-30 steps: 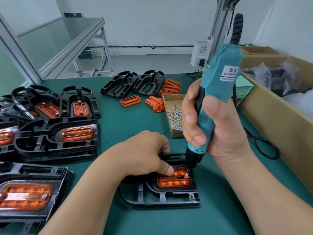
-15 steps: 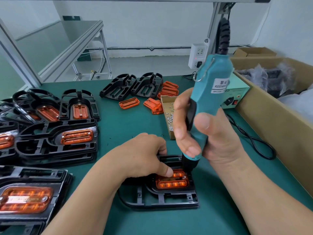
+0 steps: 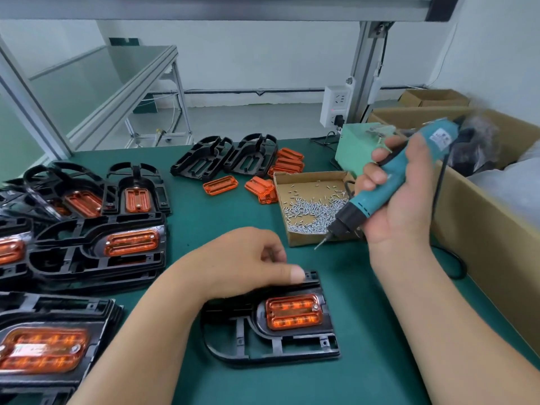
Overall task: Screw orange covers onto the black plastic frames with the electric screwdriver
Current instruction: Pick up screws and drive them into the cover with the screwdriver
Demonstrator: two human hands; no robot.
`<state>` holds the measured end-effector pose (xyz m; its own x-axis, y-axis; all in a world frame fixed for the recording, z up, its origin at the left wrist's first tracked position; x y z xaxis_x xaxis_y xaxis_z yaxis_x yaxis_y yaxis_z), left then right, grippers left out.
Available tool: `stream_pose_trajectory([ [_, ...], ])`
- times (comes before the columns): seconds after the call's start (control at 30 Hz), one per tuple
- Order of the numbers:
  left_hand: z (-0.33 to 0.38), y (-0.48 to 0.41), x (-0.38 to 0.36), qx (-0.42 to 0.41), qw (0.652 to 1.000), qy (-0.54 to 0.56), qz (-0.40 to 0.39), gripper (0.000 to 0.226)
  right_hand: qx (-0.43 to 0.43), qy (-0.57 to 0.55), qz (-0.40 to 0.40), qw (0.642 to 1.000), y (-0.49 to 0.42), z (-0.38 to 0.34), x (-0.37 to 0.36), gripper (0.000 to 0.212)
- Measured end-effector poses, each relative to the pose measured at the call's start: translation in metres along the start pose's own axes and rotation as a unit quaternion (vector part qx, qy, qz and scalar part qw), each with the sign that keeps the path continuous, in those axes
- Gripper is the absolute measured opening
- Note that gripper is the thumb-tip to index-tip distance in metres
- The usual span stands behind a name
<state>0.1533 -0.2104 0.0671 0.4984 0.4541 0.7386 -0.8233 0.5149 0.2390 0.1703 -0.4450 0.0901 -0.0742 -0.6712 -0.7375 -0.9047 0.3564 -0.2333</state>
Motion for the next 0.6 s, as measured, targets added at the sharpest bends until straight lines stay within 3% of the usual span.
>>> stream_pose_trajectory([
  [0.1,0.008,-0.013,0.005,-0.035,0.984,0.006,0.173,0.011,-0.005,-0.007,0.035,0.999,-0.008,0.006,0.009,0.022],
  [0.2,0.023,-0.035,0.011,-0.080,0.965,-0.085,0.236,0.013,-0.008,-0.009,0.054,0.998,-0.012,0.010,0.015,0.022],
  [0.33,0.034,-0.063,0.011,-0.089,0.945,-0.249,0.193,0.023,-0.015,-0.008,0.063,0.998,-0.015,0.012,0.017,0.021],
  [0.6,0.051,-0.085,0.016,-0.020,0.944,-0.316,0.089,0.017,-0.017,-0.003,0.053,0.998,-0.014,0.014,0.014,0.020],
])
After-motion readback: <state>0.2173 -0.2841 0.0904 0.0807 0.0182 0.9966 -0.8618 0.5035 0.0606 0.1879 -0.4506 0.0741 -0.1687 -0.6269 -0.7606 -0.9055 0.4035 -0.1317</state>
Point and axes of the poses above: each hand's wrist, its own y-axis away from the middle knuckle, its own x-axis out of the back of the hand, z = x × y, the point moved 2 cm from there along -y, towards the middle knuckle, and after that the axes turned 1 degree about -z, right-handed, at the moved point
